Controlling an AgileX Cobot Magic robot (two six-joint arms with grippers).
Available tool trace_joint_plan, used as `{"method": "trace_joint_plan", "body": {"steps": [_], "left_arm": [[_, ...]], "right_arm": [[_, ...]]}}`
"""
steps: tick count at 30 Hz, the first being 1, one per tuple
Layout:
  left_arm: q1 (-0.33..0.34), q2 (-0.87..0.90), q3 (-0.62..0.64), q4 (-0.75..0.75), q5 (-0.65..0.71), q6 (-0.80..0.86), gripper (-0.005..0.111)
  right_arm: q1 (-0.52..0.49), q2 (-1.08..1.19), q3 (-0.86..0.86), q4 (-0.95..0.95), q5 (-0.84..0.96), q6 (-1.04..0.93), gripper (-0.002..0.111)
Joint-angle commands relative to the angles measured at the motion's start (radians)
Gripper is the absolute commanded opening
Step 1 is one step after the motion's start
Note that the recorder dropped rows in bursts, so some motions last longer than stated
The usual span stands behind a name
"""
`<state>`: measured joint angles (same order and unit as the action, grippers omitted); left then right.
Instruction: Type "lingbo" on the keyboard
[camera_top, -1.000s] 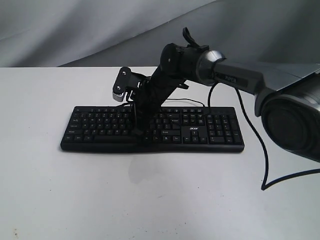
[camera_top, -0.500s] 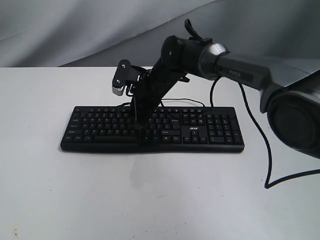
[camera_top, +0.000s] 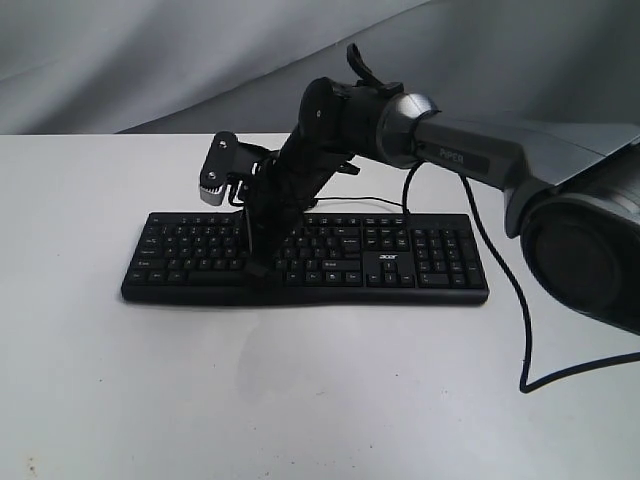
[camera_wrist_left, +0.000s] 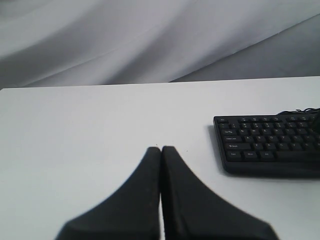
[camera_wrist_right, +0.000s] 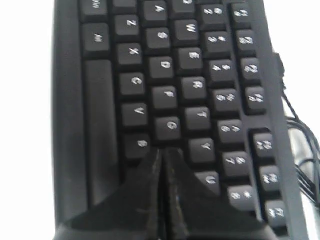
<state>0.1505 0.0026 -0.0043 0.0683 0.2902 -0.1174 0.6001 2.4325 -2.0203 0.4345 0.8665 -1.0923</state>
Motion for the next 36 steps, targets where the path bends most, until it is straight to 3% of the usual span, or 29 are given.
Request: {"method": "trace_joint_plan", "body": {"steps": [1, 36], "left_arm": [[0.002, -0.003, 0.004, -0.008, -0.005, -0.004, 0.001], [0.002, -0.003, 0.004, -0.008, -0.005, -0.004, 0.001]], "right_arm": [[0.018, -0.013, -0.006, 0.002, 0.025, 0.02, 0.0], [0.018, 0.018, -0.006, -0.034, 0.013, 0.078, 0.0]]}}
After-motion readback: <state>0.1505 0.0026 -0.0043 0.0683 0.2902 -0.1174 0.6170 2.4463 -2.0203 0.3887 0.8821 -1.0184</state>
